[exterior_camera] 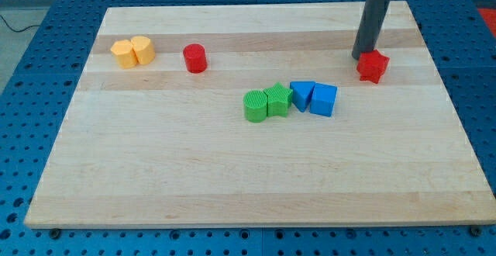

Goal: Place the red circle above to the red star

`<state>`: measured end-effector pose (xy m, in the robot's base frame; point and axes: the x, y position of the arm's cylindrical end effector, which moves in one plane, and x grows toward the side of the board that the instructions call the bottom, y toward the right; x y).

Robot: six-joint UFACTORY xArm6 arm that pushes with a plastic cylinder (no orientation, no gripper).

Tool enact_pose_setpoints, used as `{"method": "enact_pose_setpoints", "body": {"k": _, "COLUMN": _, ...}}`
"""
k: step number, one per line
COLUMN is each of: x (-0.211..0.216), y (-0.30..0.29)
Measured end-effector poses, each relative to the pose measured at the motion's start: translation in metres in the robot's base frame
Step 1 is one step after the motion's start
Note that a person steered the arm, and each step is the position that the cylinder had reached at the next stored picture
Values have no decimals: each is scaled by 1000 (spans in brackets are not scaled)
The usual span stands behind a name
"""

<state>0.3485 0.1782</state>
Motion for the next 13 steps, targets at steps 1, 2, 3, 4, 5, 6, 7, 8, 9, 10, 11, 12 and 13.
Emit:
{"method": "enact_pose_setpoints", "body": {"k": 1, "x": 14, "y": 0}}
{"method": "enact_pose_setpoints", "body": {"k": 2, "x": 14, "y": 0}}
{"method": "enact_pose_setpoints", "body": {"k": 3, "x": -3, "y": -21}}
{"method": "enact_pose_setpoints", "body": {"k": 4, "x": -27, "y": -76}}
{"method": "enact_pose_setpoints", "body": {"k": 5, "x": -18, "y": -139}}
{"method": "enact_pose_setpoints", "body": {"k": 6, "x": 17, "y": -182}}
{"method": "enact_pose_setpoints", "body": {"k": 7, "x": 34, "y": -240}}
{"method": "enact_pose_setpoints", "body": {"k": 8, "x": 34, "y": -316}}
{"method": "enact_pose_setpoints", "body": {"k": 9, "x": 26, "y": -359}}
{"method": "enact_pose_setpoints", "body": {"k": 10, "x": -3, "y": -363}}
{"method": "enact_pose_setpoints", "body": {"k": 11, "x": -11, "y": -315}}
{"method": "enact_pose_setpoints", "body": {"k": 12, "x": -11, "y": -244}}
{"method": "enact_pose_setpoints", "body": {"k": 13, "x": -11, "y": -187}}
